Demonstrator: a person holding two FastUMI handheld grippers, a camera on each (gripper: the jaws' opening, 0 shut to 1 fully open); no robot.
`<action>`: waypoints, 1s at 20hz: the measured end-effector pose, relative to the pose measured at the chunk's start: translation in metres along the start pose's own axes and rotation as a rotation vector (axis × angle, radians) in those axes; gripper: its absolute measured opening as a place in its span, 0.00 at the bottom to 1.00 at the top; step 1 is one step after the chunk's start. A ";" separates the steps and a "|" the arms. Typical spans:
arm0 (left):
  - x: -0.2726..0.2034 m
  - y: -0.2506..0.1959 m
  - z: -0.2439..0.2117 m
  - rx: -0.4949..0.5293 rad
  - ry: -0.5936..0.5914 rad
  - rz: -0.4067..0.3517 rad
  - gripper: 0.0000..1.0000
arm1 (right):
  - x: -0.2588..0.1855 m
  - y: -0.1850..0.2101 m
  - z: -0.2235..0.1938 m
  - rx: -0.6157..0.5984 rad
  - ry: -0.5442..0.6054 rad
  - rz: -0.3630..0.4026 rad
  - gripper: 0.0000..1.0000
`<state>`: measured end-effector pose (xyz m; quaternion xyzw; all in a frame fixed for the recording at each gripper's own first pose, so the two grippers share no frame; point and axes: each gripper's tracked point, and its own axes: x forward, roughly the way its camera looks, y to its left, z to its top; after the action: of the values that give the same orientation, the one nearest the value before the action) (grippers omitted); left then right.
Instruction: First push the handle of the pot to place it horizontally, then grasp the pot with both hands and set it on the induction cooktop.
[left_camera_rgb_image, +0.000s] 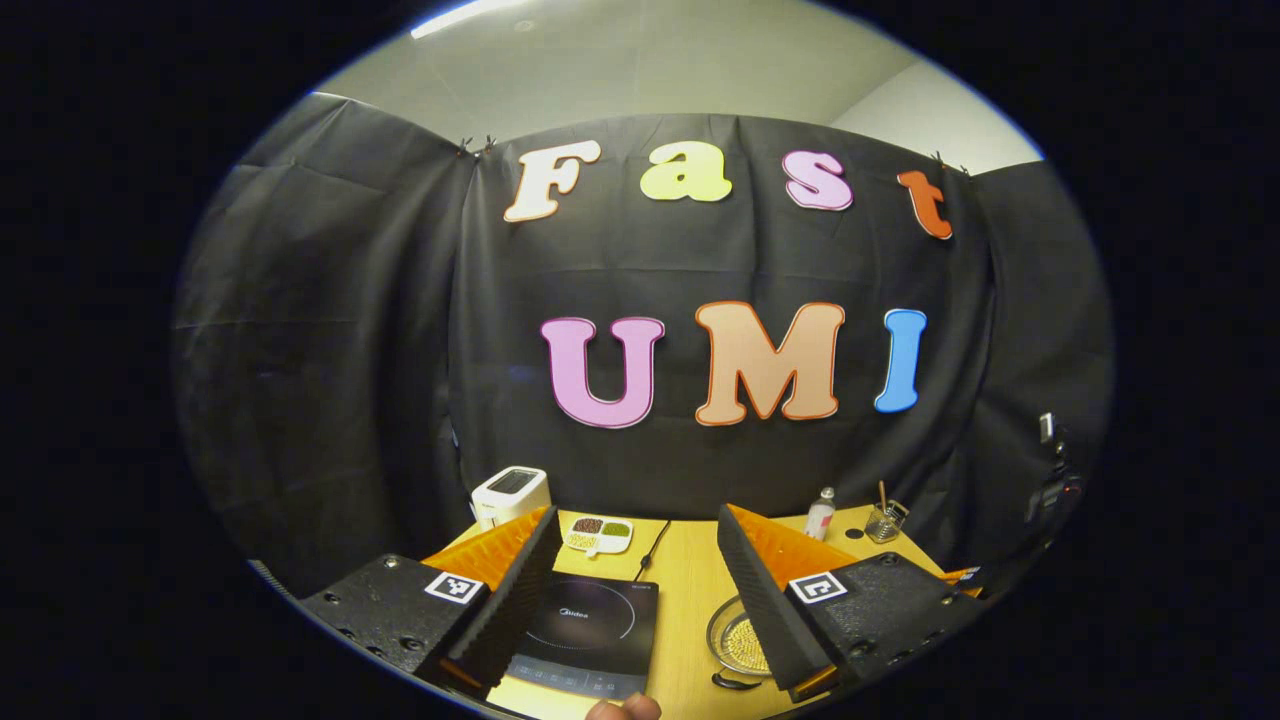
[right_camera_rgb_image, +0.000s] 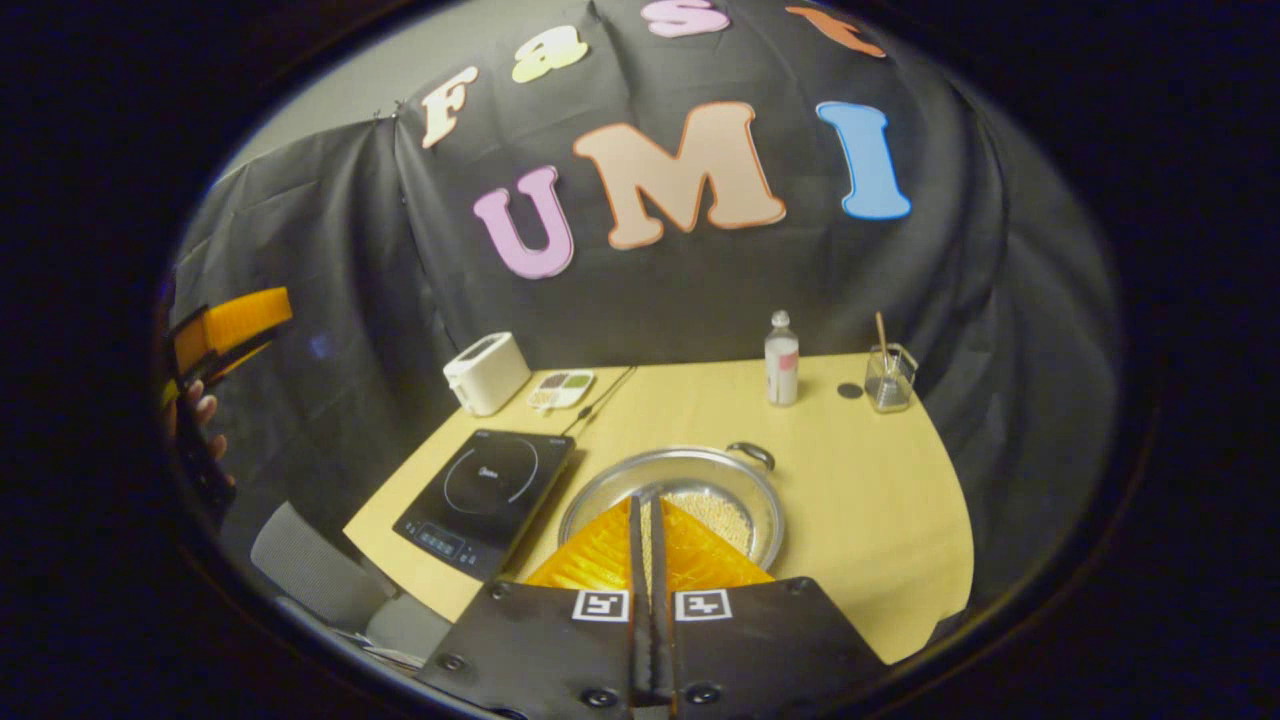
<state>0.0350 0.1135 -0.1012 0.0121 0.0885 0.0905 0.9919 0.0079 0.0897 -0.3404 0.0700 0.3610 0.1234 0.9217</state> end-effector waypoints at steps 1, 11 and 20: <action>0.006 0.003 -0.003 -0.001 0.009 -0.007 0.95 | 0.007 0.001 -0.012 0.006 0.030 -0.003 0.00; 0.082 0.041 -0.026 0.033 0.027 -0.154 0.95 | 0.055 0.024 -0.124 0.214 0.347 -0.134 0.03; 0.117 0.054 -0.061 0.014 0.073 -0.306 0.95 | 0.079 0.028 -0.191 0.247 0.518 -0.280 0.00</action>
<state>0.1279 0.1885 -0.1796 0.0021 0.1258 -0.0619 0.9901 -0.0716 0.1464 -0.5252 0.0971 0.6020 -0.0356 0.7918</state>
